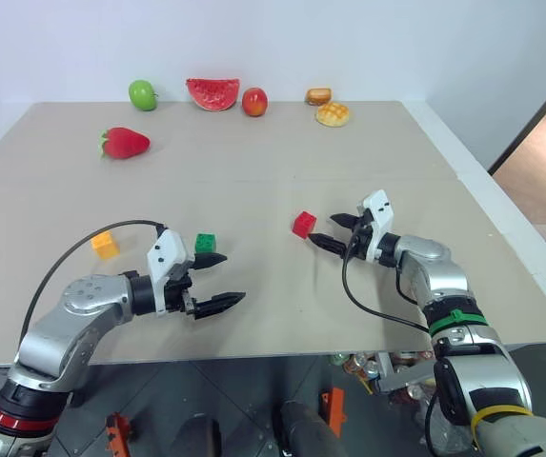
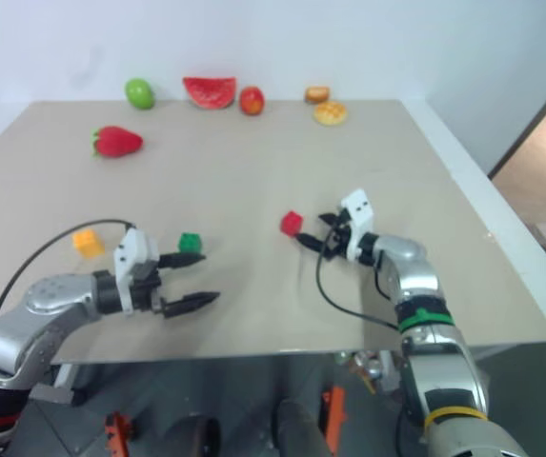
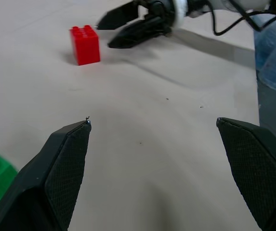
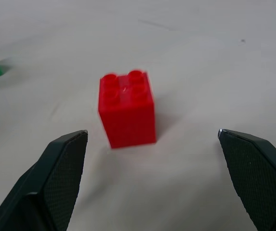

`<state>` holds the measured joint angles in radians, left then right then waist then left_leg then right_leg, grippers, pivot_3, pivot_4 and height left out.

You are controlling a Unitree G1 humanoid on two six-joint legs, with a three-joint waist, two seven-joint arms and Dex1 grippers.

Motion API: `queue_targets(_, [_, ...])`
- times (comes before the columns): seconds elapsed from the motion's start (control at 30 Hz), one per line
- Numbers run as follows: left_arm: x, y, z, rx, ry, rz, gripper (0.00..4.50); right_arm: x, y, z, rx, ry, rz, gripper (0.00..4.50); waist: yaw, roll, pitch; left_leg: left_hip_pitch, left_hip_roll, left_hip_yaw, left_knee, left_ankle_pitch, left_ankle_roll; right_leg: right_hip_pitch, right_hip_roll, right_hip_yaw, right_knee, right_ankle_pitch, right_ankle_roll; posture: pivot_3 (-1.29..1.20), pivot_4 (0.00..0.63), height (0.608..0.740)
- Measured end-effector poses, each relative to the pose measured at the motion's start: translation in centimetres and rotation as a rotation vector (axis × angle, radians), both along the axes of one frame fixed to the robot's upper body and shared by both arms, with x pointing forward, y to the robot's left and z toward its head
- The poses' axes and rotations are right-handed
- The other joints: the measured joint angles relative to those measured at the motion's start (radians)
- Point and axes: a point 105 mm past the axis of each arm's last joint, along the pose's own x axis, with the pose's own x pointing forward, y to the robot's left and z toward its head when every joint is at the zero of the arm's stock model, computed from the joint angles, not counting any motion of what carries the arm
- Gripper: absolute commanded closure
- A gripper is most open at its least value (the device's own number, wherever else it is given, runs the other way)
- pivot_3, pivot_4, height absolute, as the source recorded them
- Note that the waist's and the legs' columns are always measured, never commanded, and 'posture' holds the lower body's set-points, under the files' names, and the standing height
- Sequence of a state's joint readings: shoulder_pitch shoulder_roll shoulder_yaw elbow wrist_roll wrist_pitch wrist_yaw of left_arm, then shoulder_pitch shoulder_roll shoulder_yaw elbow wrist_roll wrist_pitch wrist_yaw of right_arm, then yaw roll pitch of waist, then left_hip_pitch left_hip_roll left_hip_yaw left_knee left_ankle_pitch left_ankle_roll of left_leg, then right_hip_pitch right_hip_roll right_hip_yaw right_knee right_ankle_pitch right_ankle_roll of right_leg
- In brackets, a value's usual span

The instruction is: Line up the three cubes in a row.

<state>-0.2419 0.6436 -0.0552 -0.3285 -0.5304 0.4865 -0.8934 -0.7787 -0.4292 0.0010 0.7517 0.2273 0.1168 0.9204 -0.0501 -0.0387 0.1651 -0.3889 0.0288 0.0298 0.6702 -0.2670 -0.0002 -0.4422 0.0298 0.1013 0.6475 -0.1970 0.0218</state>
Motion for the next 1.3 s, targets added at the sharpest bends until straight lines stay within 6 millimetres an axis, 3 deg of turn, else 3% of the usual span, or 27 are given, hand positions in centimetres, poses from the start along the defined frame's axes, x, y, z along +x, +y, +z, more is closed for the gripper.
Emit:
queue_targets(0.47, [1.9,-0.9,0.4,-0.062,-0.059,0.028,0.18,0.5,2.4,-1.2,0.022,0.016,0.038,0.0,0.0,0.0,0.0,0.0,0.0,0.0,0.0,0.0,0.0,0.0,-0.001,0.0,0.0,0.001,0.0,0.0,0.15,0.74])
queue_targets(0.6, [2.1,-1.1,0.5,-0.068,-0.079,0.035,0.14,1.0,2.9,-1.0,0.03,0.002,0.026,1.08,-0.001,0.0,0.0,0.0,0.0,0.0,0.0,0.0,0.0,0.0,-0.001,0.0,0.0,0.001,0.0,0.0,0.15,0.74])
queue_targets(0.73, [2.3,-1.0,0.3,-0.061,-0.078,0.053,0.14,1.1,2.8,-1.2,0.026,-0.002,0.009,2.58,0.0,0.0,0.0,0.0,0.001,-0.001,0.0,0.0,0.0,0.0,-0.002,0.0,0.0,0.001,0.0,0.0,0.15,0.74])
queue_targets(0.9, [2.5,-0.7,0.2,-0.058,-0.077,0.063,0.14,0.9,2.4,-1.2,0.016,0.01,0.027,2.75,0.0,0.0,0.0,0.0,0.0,-0.001,0.0,0.0,0.0,0.0,-0.002,0.0,0.0,0.001,0.001,0.0,0.15,0.74])
queue_targets(1.03, [2.9,0.4,0.2,-0.053,-0.079,0.093,0.14,-1.2,2.0,-0.9,0.022,0.065,0.182,2.75,0.001,0.0,0.0,-0.001,0.001,-0.002,0.0,0.0,0.0,0.0,-0.002,-0.001,0.0,0.001,0.001,0.0,0.15,0.74])
queue_targets(1.1, [3.1,1.0,0.2,-0.048,-0.078,0.106,0.14,-4.0,1.8,-0.8,0.015,0.121,0.347,2.75,0.004,0.001,0.0,-0.001,0.001,-0.003,0.0,0.0,0.0,0.0,-0.002,-0.003,0.001,0.001,0.001,0.0,0.15,0.74])
queue_targets(1.17, [3.2,1.4,0.2,-0.047,-0.076,0.114,0.14,-5.6,2.0,-0.5,0.001,0.147,0.444,2.75,0.004,0.001,0.0,-0.001,0.001,-0.003,0.0,0.0,0.0,0.0,-0.002,-0.003,0.001,0.0,0.002,0.0,0.15,0.74])
queue_targets(1.3, [3.1,1.5,0.3,-0.054,-0.075,0.111,0.14,-7.1,2.7,0.1,-0.063,0.126,0.541,2.75,0.0,0.001,0.0,0.001,0.0,-0.002,0.002,0.0,0.0,0.001,-0.001,-0.002,0.001,-0.001,0.006,0.0,0.15,0.74])
